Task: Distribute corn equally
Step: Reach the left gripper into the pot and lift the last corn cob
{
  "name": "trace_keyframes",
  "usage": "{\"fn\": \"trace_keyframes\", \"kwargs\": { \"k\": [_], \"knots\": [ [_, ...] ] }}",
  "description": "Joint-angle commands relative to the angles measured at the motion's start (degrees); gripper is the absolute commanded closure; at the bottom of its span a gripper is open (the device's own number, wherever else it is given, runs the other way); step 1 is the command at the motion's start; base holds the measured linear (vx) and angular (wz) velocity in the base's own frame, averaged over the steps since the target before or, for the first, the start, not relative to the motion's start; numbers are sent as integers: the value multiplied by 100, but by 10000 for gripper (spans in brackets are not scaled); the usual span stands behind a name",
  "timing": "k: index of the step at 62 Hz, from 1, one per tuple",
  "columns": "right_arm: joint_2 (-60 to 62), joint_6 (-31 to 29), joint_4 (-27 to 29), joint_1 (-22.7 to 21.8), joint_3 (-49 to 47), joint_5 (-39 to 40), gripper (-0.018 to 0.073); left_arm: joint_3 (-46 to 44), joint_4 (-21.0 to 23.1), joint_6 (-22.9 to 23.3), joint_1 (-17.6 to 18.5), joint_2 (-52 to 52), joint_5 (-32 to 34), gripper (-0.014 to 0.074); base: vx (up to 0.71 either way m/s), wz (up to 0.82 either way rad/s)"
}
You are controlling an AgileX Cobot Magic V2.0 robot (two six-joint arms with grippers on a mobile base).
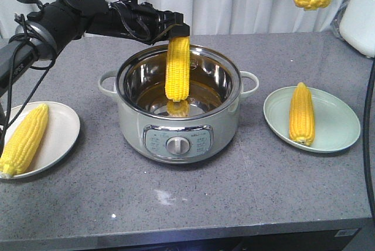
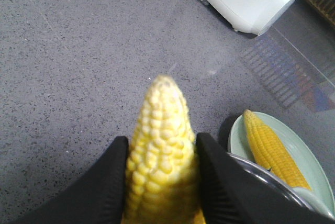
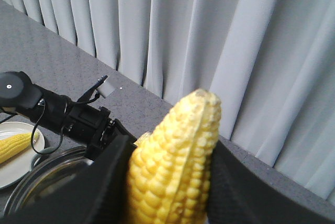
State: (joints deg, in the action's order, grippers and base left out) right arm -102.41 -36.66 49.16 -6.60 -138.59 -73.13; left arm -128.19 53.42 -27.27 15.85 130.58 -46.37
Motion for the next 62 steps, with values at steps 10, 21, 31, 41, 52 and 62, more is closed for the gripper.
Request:
{"fn": "trace_keyframes", "kwargs": {
  "k": [10, 21, 31, 41, 52, 62],
  "knots": [
    [229, 39, 195, -35, -122, -13, 564, -194, 352, 47, 36, -629, -39, 605, 0, 0],
    [229, 221, 195, -35, -122, -44, 564, -194, 158, 41, 36, -1220, -426, 605, 0, 0],
    [229, 800, 146, -35, -122, -73, 564, -194, -333, 87, 36, -1879, -1191, 605, 0, 0],
    [229, 1283, -10, -19, -101, -73, 564, -194, -920, 537, 36, -2430, -2097, 605, 0, 0],
    [229, 1558, -18, -19, -101, -73, 564, -194, -1562, 1252, 36, -2700, -2543, 605, 0, 0],
    [229, 1501, -19, 131, 261, -73, 564, -194, -1747, 1492, 36, -2711, -2543, 605, 0, 0]
  ]
}}
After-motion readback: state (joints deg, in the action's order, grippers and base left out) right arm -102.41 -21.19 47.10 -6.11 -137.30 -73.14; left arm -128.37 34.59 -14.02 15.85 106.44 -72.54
